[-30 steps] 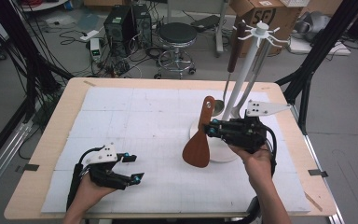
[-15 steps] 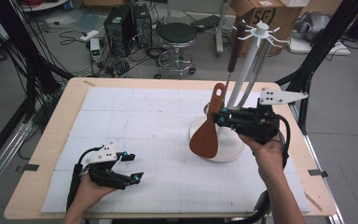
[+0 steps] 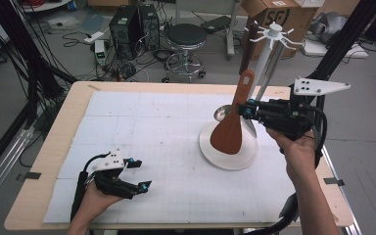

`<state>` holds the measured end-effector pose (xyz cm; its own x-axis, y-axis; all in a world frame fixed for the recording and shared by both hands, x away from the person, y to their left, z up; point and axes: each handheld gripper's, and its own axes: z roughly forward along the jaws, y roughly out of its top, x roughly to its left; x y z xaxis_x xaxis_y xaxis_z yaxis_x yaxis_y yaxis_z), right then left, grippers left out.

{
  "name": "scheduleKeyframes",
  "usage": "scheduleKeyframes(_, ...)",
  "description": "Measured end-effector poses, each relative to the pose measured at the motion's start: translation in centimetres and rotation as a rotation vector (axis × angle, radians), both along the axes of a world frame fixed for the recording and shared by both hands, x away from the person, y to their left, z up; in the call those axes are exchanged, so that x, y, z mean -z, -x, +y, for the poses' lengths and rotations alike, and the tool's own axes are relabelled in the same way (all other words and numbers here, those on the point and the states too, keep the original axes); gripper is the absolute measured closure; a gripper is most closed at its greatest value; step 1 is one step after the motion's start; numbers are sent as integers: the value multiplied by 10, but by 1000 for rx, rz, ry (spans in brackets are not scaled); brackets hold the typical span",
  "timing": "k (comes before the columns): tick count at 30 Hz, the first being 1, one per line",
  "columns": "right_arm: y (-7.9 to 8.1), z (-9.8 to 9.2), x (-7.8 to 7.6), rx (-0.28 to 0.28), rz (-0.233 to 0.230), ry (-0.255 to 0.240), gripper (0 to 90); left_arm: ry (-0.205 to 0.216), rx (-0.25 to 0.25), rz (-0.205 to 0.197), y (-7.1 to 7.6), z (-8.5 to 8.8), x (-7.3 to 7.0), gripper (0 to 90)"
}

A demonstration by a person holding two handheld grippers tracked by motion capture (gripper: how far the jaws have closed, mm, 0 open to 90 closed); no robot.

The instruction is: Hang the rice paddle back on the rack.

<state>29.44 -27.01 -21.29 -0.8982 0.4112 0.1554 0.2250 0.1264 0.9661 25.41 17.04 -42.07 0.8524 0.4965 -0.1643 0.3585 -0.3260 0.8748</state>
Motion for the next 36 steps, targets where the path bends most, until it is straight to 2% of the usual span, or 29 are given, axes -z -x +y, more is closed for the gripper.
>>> scheduleKeyframes(8,-2,-6,-16,25,-14,15,824,0,-2,-5,1,1,-1,175)
scheduleKeyframes(13,-2,-10,-26,37,-35,18,824,0,-22,-4,2,2,-1,149)
scheduleKeyframes(22,-4,-22,-45,66,-34,5,824,-1,-25,-6,2,1,-2,138)
scheduleKeyframes(36,-16,-31,-41,115,-10,-7,824,-1,-19,-11,4,1,-3,138)
